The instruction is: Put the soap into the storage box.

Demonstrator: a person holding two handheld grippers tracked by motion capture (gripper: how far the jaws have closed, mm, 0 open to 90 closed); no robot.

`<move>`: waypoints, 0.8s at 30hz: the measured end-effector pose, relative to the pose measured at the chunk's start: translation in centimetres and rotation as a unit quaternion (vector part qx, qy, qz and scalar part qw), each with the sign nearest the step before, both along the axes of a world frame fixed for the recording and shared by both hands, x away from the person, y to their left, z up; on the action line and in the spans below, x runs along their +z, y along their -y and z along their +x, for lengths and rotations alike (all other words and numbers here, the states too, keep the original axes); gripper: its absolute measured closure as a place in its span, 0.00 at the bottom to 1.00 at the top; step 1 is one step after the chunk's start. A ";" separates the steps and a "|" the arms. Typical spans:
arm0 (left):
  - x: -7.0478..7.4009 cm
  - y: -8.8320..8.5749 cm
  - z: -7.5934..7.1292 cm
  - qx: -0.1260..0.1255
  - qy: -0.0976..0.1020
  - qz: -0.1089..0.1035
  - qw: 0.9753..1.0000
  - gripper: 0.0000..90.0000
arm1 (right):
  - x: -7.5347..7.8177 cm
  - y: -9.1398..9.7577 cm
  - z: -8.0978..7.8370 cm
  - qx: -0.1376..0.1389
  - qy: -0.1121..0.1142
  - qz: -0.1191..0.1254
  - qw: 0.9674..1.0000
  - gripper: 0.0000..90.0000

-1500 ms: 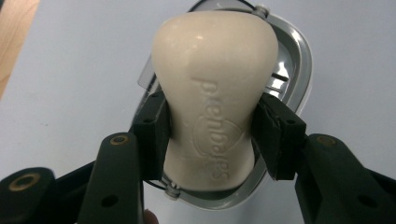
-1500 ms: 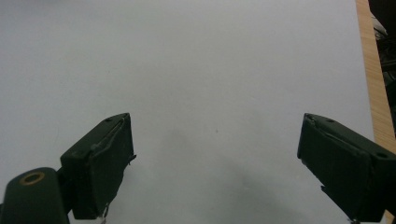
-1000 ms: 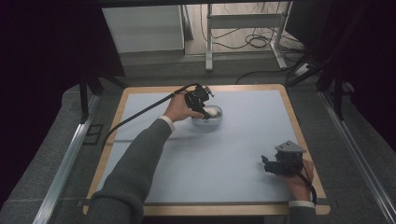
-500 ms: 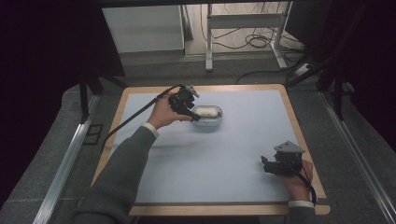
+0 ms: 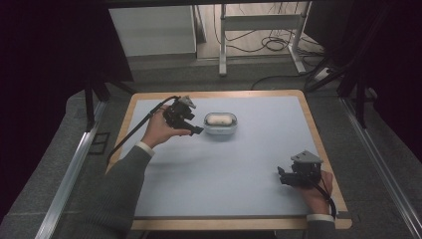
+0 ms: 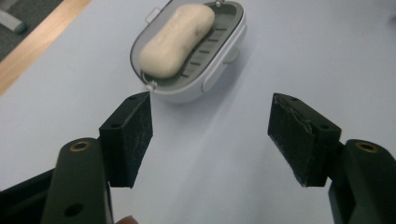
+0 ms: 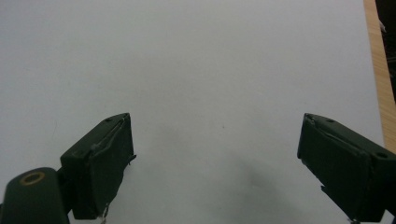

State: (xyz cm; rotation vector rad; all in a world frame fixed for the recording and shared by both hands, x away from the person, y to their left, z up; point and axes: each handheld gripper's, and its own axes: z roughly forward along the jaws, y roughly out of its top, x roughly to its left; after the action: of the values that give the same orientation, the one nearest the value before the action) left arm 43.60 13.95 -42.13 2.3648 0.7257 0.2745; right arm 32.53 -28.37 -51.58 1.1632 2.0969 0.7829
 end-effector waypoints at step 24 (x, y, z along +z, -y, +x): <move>-4.5 -3.8 -9.7 0.052 0.032 -0.031 0.998 0.30 | 0.0 -0.6 -0.1 0.003 0.000 -0.008 1.000 0.12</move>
State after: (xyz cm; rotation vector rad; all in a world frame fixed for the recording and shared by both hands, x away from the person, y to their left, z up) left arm 33.87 17.80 -46.58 2.2533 0.8175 0.3656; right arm 32.44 -27.74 -51.57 1.1489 2.1035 0.7684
